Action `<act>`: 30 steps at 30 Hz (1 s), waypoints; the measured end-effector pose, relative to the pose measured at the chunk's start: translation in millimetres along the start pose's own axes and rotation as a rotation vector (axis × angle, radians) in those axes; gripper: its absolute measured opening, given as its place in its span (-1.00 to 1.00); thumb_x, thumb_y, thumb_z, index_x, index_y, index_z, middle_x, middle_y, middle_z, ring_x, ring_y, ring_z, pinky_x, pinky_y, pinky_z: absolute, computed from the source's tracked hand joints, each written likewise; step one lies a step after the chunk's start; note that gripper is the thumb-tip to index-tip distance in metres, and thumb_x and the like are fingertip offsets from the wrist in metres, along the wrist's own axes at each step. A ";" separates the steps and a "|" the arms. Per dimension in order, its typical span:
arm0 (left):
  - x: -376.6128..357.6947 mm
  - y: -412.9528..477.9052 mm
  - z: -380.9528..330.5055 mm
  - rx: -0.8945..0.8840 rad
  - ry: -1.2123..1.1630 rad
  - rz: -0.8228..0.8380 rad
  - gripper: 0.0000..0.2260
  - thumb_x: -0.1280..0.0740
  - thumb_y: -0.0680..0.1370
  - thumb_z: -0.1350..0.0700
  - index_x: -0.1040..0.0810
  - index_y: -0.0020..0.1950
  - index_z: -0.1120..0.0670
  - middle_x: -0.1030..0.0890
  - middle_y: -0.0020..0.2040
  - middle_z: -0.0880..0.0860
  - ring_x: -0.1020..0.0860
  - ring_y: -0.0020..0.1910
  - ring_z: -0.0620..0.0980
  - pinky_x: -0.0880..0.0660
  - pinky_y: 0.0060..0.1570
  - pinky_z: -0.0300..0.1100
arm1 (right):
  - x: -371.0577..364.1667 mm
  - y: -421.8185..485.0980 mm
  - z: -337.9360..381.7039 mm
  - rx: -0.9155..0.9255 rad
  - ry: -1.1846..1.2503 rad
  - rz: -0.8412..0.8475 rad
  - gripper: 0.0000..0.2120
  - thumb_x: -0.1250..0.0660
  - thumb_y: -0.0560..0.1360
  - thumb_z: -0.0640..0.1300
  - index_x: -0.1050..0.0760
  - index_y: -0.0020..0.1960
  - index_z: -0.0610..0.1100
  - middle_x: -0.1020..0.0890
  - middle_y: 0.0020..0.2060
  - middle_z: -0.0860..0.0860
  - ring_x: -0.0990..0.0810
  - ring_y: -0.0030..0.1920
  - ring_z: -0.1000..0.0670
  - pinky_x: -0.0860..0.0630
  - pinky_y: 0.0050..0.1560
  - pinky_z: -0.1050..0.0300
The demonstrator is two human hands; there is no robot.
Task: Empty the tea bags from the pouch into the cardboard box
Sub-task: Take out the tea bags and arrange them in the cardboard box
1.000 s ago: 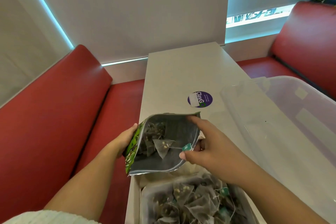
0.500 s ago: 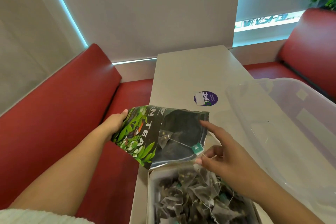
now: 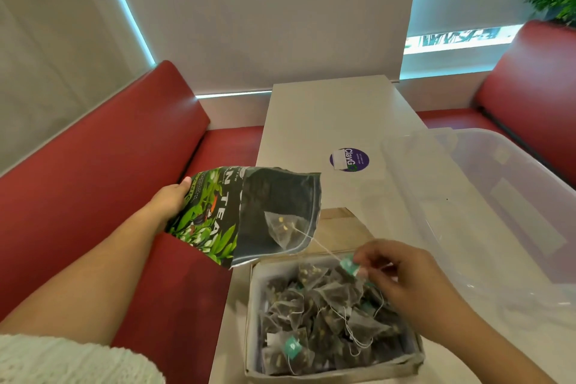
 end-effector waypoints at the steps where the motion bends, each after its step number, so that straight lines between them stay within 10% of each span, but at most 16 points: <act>1: -0.1 -1.1 1.6 0.004 0.000 0.000 -0.47 -0.12 0.57 -0.24 -0.57 0.11 0.20 -0.61 0.10 0.21 -0.57 0.09 0.22 -0.44 0.24 0.11 | -4.0 -0.2 -1.0 0.021 -0.137 0.025 -0.77 -0.40 0.45 -0.23 -0.58 -0.11 0.12 -0.60 -0.13 0.21 -0.56 -0.06 0.18 -0.54 -0.05 0.23; 5: -8.1 -2.3 1.6 -0.014 0.026 0.012 -0.53 -0.11 0.56 -0.26 -0.57 0.05 0.10 -0.60 0.15 0.20 -0.56 0.12 0.21 -0.43 0.26 0.11 | -11.1 10.0 39.5 0.274 -0.262 -0.090 -0.82 -0.30 0.48 -0.10 -0.54 0.06 0.04 -0.49 0.06 0.16 -0.45 0.11 0.16 -0.41 0.10 0.31; 10: -31.8 -6.2 -10.8 -0.042 0.088 0.016 -0.51 -0.08 0.62 -0.17 -0.54 0.18 0.19 -0.55 0.16 0.18 -0.50 0.18 0.21 -0.40 0.22 -0.03 | -53.8 40.6 79.4 0.471 -0.625 0.209 -0.45 -0.27 0.52 -0.19 -0.21 0.46 0.02 -0.39 0.39 0.01 -0.36 0.34 -0.06 -0.43 0.22 0.05; 22: -29.9 -4.4 -9.6 -0.080 0.226 -0.093 -0.49 -0.04 0.63 -0.16 -0.53 0.22 0.21 -0.53 0.24 0.24 -0.47 0.22 0.24 -0.36 0.19 -0.02 | -41.4 41.4 31.5 0.399 -0.637 0.264 -0.77 -0.35 0.42 -0.36 -0.59 -0.08 -0.04 -0.59 -0.11 0.06 -0.54 -0.12 0.01 -0.54 -0.12 0.11; 30: 2.2 -9.5 -8.8 -0.081 0.243 -0.195 -0.48 -0.01 0.63 -0.14 -0.54 0.17 0.24 -0.55 0.21 0.28 -0.47 0.20 0.27 -0.36 0.17 0.02 | -35.4 22.6 0.2 0.172 -0.449 0.242 -0.58 -0.32 0.49 0.08 -0.25 0.28 0.13 -0.31 0.19 0.19 -0.52 -0.09 0.19 -0.48 -0.07 0.31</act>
Point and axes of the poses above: each hand's wrist, its own y-axis towards the middle knuckle, its own x-axis out of the back of the hand, z = x × y, the point moved 6 cm from there along y, towards the middle knuckle
